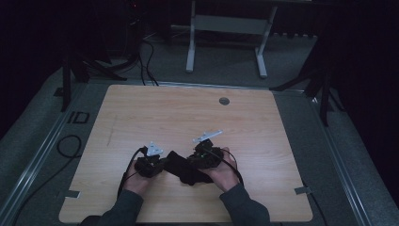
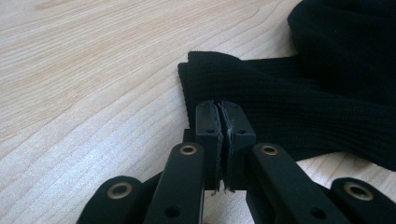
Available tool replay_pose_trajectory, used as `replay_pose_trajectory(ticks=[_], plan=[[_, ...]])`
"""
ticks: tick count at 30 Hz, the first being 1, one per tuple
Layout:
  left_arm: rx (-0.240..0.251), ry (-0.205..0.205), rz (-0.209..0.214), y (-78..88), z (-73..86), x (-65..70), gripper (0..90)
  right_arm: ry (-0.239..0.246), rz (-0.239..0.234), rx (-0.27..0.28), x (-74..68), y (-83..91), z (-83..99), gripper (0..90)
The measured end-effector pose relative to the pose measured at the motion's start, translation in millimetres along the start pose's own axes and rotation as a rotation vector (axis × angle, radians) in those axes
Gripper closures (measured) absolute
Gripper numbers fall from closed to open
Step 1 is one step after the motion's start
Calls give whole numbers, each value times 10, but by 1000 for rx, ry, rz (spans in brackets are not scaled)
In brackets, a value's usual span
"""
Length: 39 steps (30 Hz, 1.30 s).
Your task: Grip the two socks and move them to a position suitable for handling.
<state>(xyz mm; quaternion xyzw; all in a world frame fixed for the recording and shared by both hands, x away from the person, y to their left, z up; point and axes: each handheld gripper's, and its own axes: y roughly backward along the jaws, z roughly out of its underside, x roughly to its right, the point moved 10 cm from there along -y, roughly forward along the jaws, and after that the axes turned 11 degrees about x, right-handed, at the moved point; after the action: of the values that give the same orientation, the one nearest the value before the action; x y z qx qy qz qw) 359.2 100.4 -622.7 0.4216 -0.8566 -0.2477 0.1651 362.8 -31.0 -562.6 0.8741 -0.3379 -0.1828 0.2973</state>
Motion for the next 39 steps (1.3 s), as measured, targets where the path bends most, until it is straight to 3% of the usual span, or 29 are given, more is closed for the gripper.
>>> replay_pose_trajectory(ticks=[4, 7, 10, 18, 21, 25, 31, 34, 39], plan=[[0, -1, 0, 1, 0, -5, 872, -21, 23, 2, 134, 47, 22, 620], [1, 4, 1, 2, 1, -1, 872, -61, 73, -1, 348, 80, 87, 628], [-5, -2, 2, 8, 7, -4, 872, -92, 90, -11, 472, 88, 174, 634], [0, 3, -1, 5, 6, -1, 872, -135, 151, -71, 720, 44, 463, 656], [1, 5, 0, 5, 6, 0, 872, -159, 152, -99, 780, -6, 554, 652], [1, 6, 0, 5, 6, -1, 871, -178, 148, -120, 815, -76, 614, 652], [2, 9, -2, 5, 7, -1, 871, -120, 170, -128, 818, -129, 593, 768], [2, 11, -1, 6, 7, -1, 871, -113, 169, -135, 810, -136, 585, 809], [4, 20, 3, 4, 7, -4, 870, -112, 167, -101, 746, -58, 559, 850]])
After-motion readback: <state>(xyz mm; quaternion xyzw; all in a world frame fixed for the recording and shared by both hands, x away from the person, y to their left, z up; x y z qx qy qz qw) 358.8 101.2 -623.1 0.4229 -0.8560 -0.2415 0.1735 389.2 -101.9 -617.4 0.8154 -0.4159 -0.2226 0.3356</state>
